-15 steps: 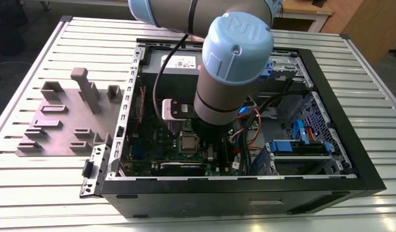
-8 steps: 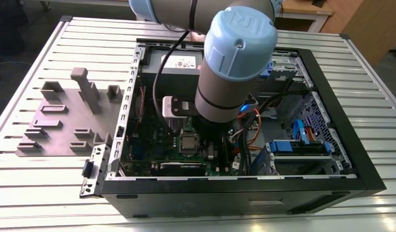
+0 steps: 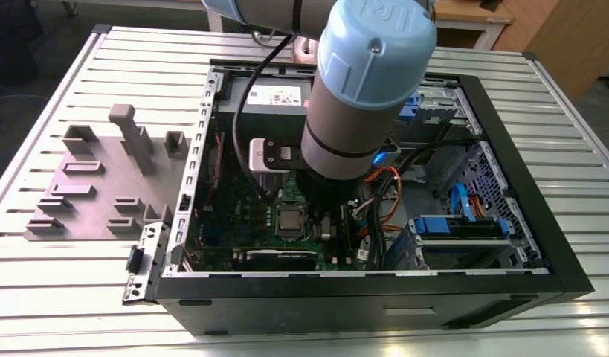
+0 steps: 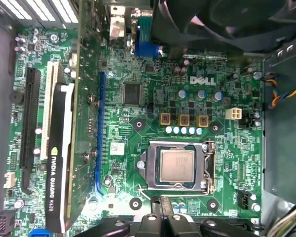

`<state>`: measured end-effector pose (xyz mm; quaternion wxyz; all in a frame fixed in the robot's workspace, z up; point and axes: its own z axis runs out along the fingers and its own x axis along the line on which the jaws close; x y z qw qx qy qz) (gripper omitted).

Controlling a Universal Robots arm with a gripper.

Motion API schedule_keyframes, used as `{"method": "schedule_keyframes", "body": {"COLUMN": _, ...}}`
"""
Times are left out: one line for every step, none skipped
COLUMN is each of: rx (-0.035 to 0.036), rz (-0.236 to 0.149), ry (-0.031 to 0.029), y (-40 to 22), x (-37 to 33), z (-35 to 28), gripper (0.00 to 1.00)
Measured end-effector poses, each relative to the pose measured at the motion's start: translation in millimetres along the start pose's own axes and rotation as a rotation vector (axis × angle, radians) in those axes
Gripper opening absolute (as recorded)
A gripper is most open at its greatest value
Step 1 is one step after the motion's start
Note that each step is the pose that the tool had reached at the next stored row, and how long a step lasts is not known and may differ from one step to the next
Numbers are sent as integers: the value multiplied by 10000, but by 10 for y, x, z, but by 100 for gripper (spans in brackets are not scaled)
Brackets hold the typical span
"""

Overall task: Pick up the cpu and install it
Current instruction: 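Install the first cpu locking lever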

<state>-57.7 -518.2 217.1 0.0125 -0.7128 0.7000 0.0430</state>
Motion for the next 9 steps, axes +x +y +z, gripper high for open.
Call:
{"method": "schedule_keyframes", "body": {"rx": -4, "rz": 1, "ry": 0, "y": 1, "x": -1, "z": -8, "gripper": 11}}
{"method": "schedule_keyframes", "body": {"rx": -4, "rz": 2, "ry": -2, "y": 0, "x": -1, "z": -8, "gripper": 11}}
{"method": "schedule_keyframes", "body": {"rx": -5, "rz": 1, "ry": -2, "y": 0, "x": -1, "z": -8, "gripper": 11}}
{"method": "schedule_keyframes", "body": {"rx": -5, "rz": 1, "ry": -3, "y": 0, "x": -1, "z": -8, "gripper": 11}}
{"method": "schedule_keyframes", "body": {"rx": -6, "rz": 2, "ry": -2, "y": 0, "x": -1, "z": -9, "gripper": 11}}
{"method": "schedule_keyframes", "body": {"rx": -7, "rz": 2, "ry": -1, "y": 0, "x": -1, "z": -9, "gripper": 11}}
{"method": "schedule_keyframes", "body": {"rx": -7, "rz": 2, "ry": -1, "y": 0, "x": -1, "z": -10, "gripper": 11}}
{"method": "schedule_keyframes", "body": {"rx": -7, "rz": 2, "ry": -1, "y": 0, "x": -1, "z": -10, "gripper": 11}}
{"method": "schedule_keyframes", "body": {"rx": -7, "rz": 2, "ry": -1, "y": 0, "x": -1, "z": -9, "gripper": 11}}
